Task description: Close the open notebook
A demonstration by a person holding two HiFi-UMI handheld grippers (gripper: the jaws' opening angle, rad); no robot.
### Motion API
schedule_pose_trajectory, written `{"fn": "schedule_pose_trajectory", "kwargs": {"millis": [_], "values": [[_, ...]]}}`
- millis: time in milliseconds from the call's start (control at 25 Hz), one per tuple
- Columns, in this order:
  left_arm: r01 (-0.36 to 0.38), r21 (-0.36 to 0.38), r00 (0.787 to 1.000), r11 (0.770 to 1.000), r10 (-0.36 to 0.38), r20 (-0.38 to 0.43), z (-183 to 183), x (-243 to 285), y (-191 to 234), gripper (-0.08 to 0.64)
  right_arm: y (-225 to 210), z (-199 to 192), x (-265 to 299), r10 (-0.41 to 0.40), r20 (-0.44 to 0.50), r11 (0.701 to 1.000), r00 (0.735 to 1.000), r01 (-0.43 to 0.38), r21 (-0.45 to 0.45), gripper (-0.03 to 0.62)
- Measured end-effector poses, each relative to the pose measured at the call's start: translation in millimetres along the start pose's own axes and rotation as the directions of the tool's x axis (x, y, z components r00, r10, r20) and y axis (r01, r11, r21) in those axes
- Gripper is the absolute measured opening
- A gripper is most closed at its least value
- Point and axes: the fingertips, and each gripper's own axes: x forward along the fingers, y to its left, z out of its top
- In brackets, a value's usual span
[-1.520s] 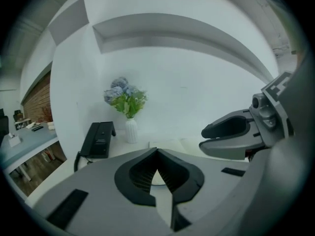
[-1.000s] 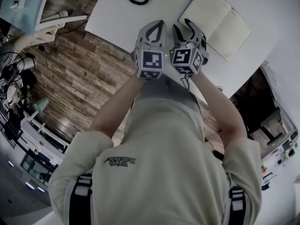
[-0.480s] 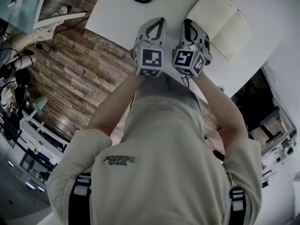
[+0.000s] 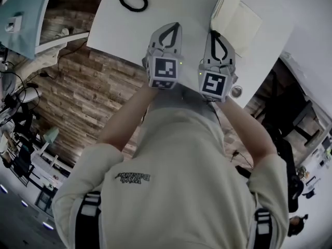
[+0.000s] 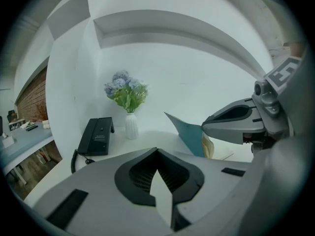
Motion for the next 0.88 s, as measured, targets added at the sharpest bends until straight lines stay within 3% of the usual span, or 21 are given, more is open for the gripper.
{"fn": "schedule_pose_trajectory", "kwargs": {"millis": [160,440,560,680,760,880], "values": [[0.058,0.02,0.998,0.998,-0.058,0.007,11.3,5.1,-28.3,0.013,-37.3,-23.6,-24.2,-0.083,-0.092,0.983,0.992,0.096,0.159,0.006],[0.155,0.077,0.988,0.985,-0.153,-0.028,5.3,24.4,-78.1,0.013,-80.8,-99.0,-53.1,-0.168,-0.274,0.921,0.947,0.25,0.298,0.008],[0.168,0.1,0.985,0.981,-0.164,-0.044,1.0,33.4,-89.5,0.012,-87.0,-139.1,-59.2,-0.156,-0.37,0.896,0.916,0.289,0.338,0.011],[0.193,0.171,0.981,0.966,-0.191,-0.028,3.7,40.8,-104.4,0.012,-85.5,-174.0,-60.9,-0.112,-0.44,0.884,0.891,0.292,0.365,0.017],[0.221,0.206,0.975,0.953,-0.221,-0.023,5.2,46.2,-118.3,0.013,-85.1,-187.7,-60.7,-0.087,-0.464,0.883,0.882,0.283,0.373,0.036],[0.252,0.201,0.965,0.947,-0.262,0.02,15.1,40.9,-134.4,0.014,-85.6,-194.3,-59.8,-0.059,-0.477,0.88,0.877,0.271,0.389,0.061]]}}
